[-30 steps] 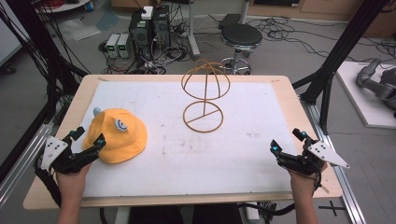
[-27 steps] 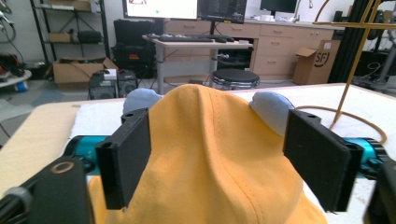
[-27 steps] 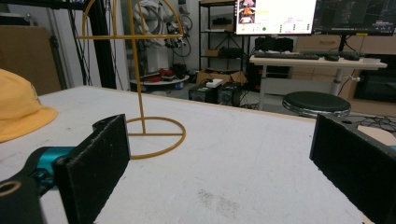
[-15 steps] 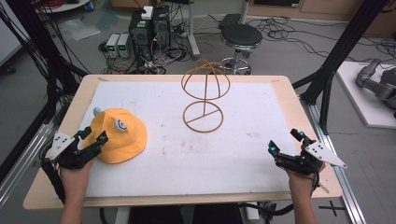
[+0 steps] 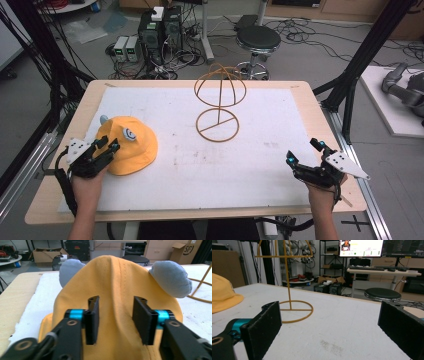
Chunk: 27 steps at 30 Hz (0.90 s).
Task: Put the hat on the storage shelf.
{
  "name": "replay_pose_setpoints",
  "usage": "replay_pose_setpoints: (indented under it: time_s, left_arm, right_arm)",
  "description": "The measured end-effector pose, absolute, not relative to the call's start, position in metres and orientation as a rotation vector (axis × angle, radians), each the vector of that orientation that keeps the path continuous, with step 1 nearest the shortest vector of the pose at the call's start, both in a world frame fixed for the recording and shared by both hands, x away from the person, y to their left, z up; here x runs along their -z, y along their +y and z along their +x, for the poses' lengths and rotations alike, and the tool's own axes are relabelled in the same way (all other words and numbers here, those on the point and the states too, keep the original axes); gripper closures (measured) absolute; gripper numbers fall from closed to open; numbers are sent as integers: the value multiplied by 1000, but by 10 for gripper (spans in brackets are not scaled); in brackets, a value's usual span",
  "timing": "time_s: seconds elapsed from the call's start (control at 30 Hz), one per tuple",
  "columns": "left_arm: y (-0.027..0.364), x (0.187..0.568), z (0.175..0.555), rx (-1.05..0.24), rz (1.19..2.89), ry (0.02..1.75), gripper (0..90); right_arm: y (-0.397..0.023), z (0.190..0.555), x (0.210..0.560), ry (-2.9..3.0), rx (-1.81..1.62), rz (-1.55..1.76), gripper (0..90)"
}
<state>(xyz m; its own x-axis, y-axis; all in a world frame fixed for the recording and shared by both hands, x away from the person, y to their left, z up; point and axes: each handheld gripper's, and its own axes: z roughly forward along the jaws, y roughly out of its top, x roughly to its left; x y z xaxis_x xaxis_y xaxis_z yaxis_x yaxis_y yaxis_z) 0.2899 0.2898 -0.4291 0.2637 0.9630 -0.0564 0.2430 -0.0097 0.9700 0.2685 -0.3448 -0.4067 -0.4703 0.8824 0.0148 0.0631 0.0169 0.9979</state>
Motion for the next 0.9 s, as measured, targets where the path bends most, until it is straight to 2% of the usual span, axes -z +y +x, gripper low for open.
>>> replay_pose_setpoints:
  time_s: [0.03, 0.07, 0.1, 0.13, 0.27, 0.9]
  left_arm:
    - [289, 429, 290, -863, 1490, 1181, 616]
    - [288, 429, 291, -867, 1495, 1176, 650]
    - [287, 428, 291, -872, 1498, 1168, 722]
    - [286, 428, 291, -879, 1505, 1161, 722]
    - [286, 428, 292, -872, 1508, 1155, 874]
    - [279, 412, 287, -895, 1449, 1099, 882]
  right_arm:
    - [-345, 269, 407, 1615, -1529, 985, 46]
    - [-345, 269, 407, 1617, -1528, 987, 46]
    - [-344, 269, 407, 1621, -1524, 990, 46]
    - [-344, 269, 407, 1621, -1524, 990, 46]
    - [-343, 269, 408, 1625, -1519, 989, 46]
    - [-340, 269, 408, 1632, -1525, 992, 46]
